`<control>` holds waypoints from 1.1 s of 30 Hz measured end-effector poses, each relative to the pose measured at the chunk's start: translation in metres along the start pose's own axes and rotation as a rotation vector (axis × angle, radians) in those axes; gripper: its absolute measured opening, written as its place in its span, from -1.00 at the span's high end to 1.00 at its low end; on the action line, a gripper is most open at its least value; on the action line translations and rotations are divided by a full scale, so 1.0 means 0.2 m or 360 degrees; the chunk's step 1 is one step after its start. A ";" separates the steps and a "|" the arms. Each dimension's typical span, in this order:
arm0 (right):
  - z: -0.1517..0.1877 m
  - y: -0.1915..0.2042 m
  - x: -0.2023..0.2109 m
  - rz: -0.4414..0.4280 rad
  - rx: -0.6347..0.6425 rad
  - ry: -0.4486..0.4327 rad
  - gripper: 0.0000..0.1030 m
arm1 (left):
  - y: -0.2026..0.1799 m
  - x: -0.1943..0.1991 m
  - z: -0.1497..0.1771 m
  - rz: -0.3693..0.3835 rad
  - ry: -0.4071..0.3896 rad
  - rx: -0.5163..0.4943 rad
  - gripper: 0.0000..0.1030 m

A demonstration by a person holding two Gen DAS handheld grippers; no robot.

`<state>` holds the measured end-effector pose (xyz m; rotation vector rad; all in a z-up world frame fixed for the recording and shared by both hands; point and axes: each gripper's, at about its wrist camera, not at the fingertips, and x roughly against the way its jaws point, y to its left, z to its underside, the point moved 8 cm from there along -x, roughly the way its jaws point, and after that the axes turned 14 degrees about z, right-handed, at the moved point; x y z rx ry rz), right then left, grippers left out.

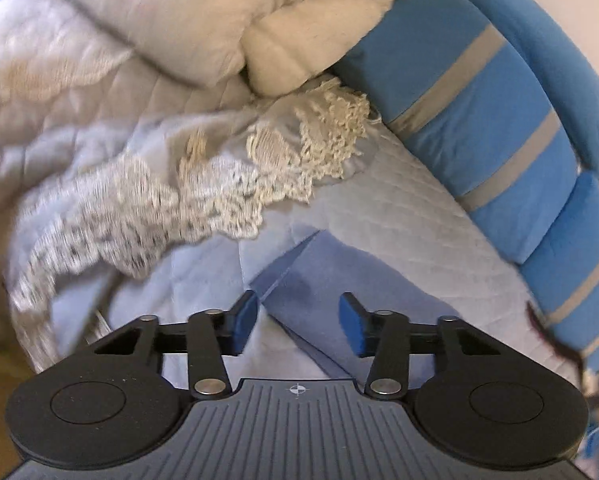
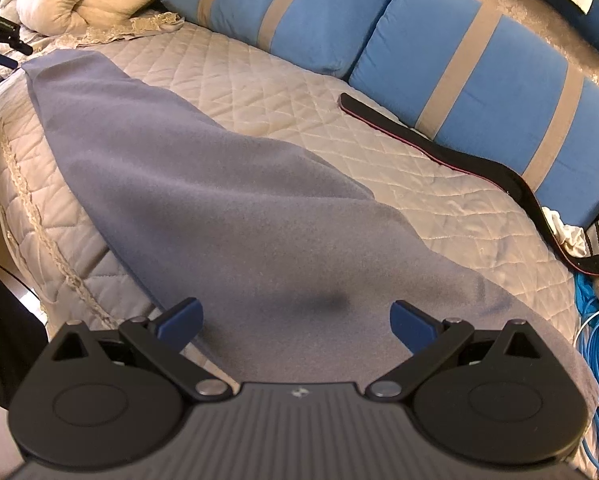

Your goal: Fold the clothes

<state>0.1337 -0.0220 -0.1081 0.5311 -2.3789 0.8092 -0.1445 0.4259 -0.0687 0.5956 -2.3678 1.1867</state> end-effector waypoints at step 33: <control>0.01 0.01 0.01 -0.0026 0.0020 -0.0008 -1.00 | -0.01 -0.17 -0.15 -0.0315 -0.0048 -0.0303 -0.07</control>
